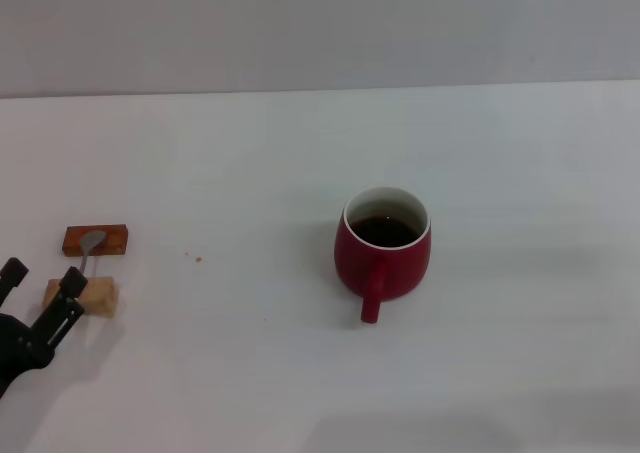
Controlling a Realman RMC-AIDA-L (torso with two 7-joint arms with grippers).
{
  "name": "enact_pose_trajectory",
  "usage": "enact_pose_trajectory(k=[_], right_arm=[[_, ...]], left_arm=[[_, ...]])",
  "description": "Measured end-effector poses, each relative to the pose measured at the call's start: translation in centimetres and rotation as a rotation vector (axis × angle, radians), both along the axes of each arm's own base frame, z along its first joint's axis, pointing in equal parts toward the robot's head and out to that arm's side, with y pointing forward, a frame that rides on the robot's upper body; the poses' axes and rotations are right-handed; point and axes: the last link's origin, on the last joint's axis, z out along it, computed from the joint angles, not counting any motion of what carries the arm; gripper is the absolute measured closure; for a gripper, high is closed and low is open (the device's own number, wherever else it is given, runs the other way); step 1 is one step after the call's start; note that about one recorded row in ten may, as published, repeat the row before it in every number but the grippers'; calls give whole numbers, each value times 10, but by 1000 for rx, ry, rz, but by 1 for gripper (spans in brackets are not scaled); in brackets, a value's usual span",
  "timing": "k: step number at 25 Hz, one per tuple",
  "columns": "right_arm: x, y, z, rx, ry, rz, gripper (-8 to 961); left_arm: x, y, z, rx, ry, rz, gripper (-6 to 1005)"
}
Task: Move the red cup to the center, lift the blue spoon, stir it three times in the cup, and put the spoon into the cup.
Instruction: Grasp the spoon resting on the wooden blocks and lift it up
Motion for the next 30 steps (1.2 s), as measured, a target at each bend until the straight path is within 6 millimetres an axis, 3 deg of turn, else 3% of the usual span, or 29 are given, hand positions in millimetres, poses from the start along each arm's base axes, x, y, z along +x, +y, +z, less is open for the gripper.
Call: enact_pose_trajectory(k=[6,30], right_arm=[[5,-4,1,20,-7,-36,485],[4,17,6,7,-23,-61,485]], left_arm=[[-1,-5,-3,-22,0,1,188],[-8,-7,-14,-81,20,56,189]])
